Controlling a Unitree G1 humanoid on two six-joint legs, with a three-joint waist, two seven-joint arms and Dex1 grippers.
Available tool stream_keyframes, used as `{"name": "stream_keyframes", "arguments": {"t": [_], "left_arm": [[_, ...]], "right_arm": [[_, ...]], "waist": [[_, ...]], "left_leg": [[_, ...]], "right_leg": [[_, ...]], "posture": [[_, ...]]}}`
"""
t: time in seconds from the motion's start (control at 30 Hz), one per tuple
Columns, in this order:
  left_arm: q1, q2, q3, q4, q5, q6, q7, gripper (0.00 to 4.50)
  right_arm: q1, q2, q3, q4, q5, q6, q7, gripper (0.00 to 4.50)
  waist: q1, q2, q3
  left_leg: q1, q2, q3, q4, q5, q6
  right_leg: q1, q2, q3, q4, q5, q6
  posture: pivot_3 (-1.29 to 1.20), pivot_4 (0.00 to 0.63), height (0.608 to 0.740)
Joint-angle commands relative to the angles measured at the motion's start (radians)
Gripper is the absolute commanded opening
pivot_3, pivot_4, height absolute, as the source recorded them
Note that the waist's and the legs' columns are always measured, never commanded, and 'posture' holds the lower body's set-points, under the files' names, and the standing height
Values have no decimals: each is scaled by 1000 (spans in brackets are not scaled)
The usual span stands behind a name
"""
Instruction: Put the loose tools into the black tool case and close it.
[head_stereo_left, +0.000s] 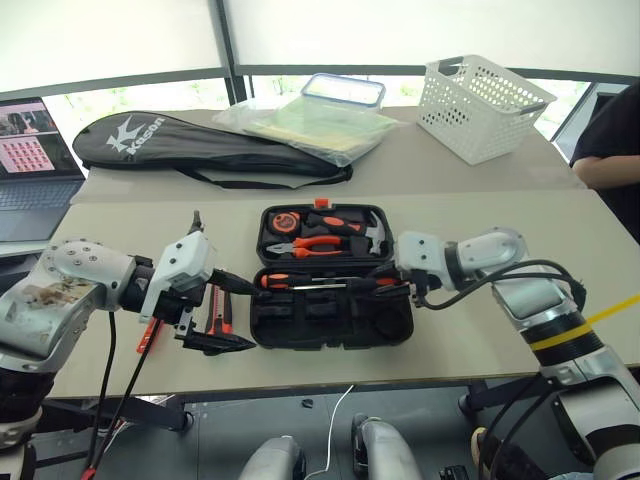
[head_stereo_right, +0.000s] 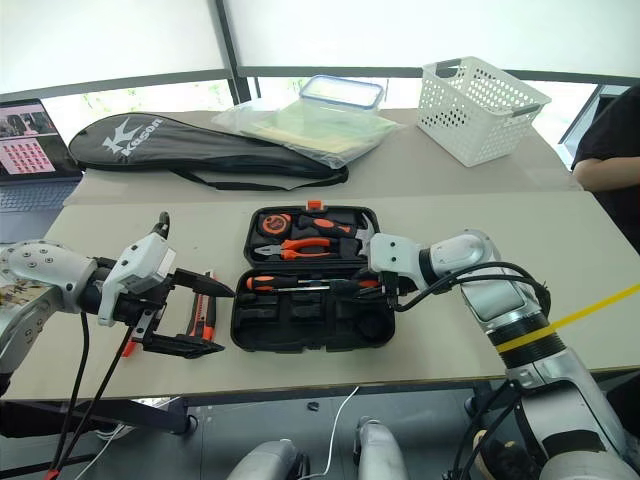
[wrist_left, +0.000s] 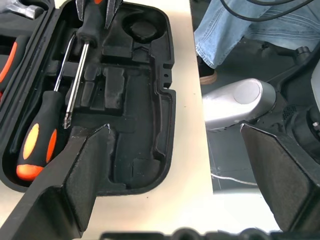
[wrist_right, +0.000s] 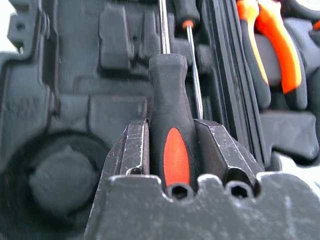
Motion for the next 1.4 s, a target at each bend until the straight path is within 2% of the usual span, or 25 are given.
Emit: {"name": "stream_keyframes", "arguments": {"t": [0.03,0.13,0.2,0.33,0.43,0.6,0.7,1.0,1.07,1.27,1.4], "left_arm": [[5,18,26,-17,-4,-13,5,4500],[-2,16,27,-19,-9,-7,10,4500],[-5,13,24,-21,-7,-9,14,4500],[-8,9,21,-22,-7,-11,19,4500],[-8,9,20,-19,-8,-14,16,4500],[-23,2,10,3,4,-28,14,4500],[-29,-3,5,10,9,-35,15,4500],[-31,-7,2,16,18,-46,16,4500],[-30,-7,3,17,18,-47,16,4500],[-18,-5,15,-2,6,-37,28,4500],[-14,0,17,5,8,-42,33,4500]], "right_arm": [[-17,22,-10,-10,-12,-16,-11,1041],[-15,37,-18,-14,-2,13,-9,1041],[-13,44,-20,-25,0,31,-14,2050],[-13,58,-26,-32,-7,47,-33,3277],[-14,59,-30,-39,-6,42,-37,4440],[-28,97,-70,-75,65,145,-52,4478],[-27,105,-67,-81,60,158,-52,3731],[-34,162,-21,18,2,121,-79,577],[-35,176,-8,39,-9,122,-77,57],[8,205,98,132,-137,74,-128,57],[26,200,95,98,-131,66,-99,57]], "waist": [[-5,0,0],[-4,0,0],[-4,0,0],[-2,0,0],[-2,0,0],[-3,0,0],[-2,0,0],[-3,0,0],[-3,0,0],[-7,0,-1],[-6,-2,-3]], "left_leg": [[0,0,0,0,0,-1],[0,1,0,1,1,-2],[0,2,0,2,1,-2],[0,2,0,2,1,-2],[0,2,0,2,1,-2],[0,2,0,2,1,-2],[0,2,0,2,1,-2],[0,2,0,2,1,-2],[0,2,0,2,1,-2],[2,2,0,2,1,-2],[4,2,0,1,1,-2]], "right_leg": [[0,0,1,0,1,-1],[0,1,1,1,2,-2],[0,2,2,2,2,-3],[0,3,2,2,2,-3],[0,3,2,1,2,-3],[0,4,2,1,2,-3],[0,4,2,1,2,-3],[0,4,2,1,2,-3],[-1,4,2,1,2,-3],[0,5,3,2,2,-3],[2,5,3,2,2,-3]], "posture": [[0,150,740],[0,150,740],[0,150,740],[0,150,740],[0,150,740],[0,150,740],[0,150,740],[0,150,740],[0,150,740],[0,150,740],[0,150,740]]}}
